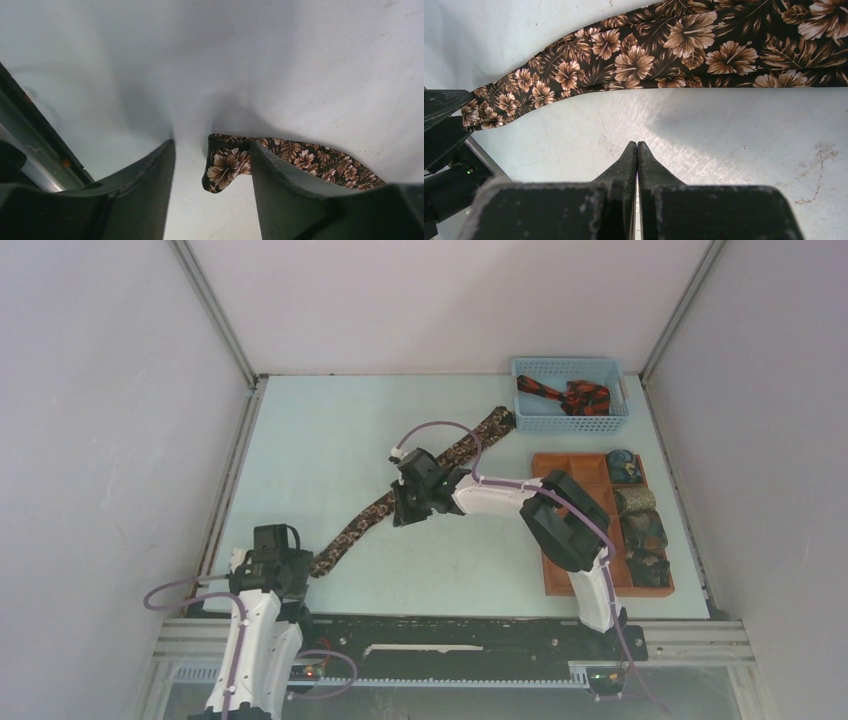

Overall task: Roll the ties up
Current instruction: Flatten out the tie at the center of the board, then roll the tie at the center of the board.

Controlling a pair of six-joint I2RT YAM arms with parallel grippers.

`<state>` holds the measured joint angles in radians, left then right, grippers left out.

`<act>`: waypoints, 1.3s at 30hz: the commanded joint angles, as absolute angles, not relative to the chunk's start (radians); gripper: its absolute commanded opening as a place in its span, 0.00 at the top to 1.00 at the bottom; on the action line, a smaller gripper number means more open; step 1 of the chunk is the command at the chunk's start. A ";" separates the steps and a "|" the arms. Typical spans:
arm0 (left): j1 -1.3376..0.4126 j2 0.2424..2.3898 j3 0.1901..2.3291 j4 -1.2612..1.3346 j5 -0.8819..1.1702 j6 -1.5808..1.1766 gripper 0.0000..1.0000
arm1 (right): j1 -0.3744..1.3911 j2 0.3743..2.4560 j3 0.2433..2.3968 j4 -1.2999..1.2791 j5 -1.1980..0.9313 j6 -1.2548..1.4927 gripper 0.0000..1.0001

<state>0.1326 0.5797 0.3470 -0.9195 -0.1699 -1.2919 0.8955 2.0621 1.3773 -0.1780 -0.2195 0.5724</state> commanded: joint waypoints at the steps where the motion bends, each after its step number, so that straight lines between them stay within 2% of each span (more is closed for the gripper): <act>1: 0.144 0.597 0.324 -0.854 -0.148 -1.324 0.40 | 0.901 1.997 1.375 -0.179 -0.199 0.555 1.00; 7: 0.146 0.606 0.306 -0.811 -0.146 -1.320 0.54 | 0.902 1.999 1.376 -0.184 -0.196 0.552 1.00; 12: 0.145 0.603 0.309 -0.767 -0.141 -1.248 0.79 | 0.901 1.990 1.376 -0.184 -0.195 0.553 1.00; 15: 0.144 0.595 0.339 -0.756 -0.172 -1.167 0.88 | 0.903 1.977 1.376 -0.172 -0.200 0.557 1.00; 18: 0.145 0.569 0.365 -0.706 -0.228 -1.066 0.91 | 0.905 1.965 1.379 -0.144 -0.224 0.573 1.00; 21: 0.145 0.541 0.384 -0.644 -0.275 -0.952 0.99 | 0.904 1.973 1.420 -0.137 -0.267 0.591 1.00; 31: 0.144 0.542 0.380 -0.600 -0.303 -0.845 1.00 | 0.942 2.161 1.710 -0.082 -0.528 0.790 1.00; 39: 0.144 0.570 0.400 -0.614 -0.263 -0.849 1.00 | 1.005 2.370 1.934 -0.102 -0.574 0.938 1.00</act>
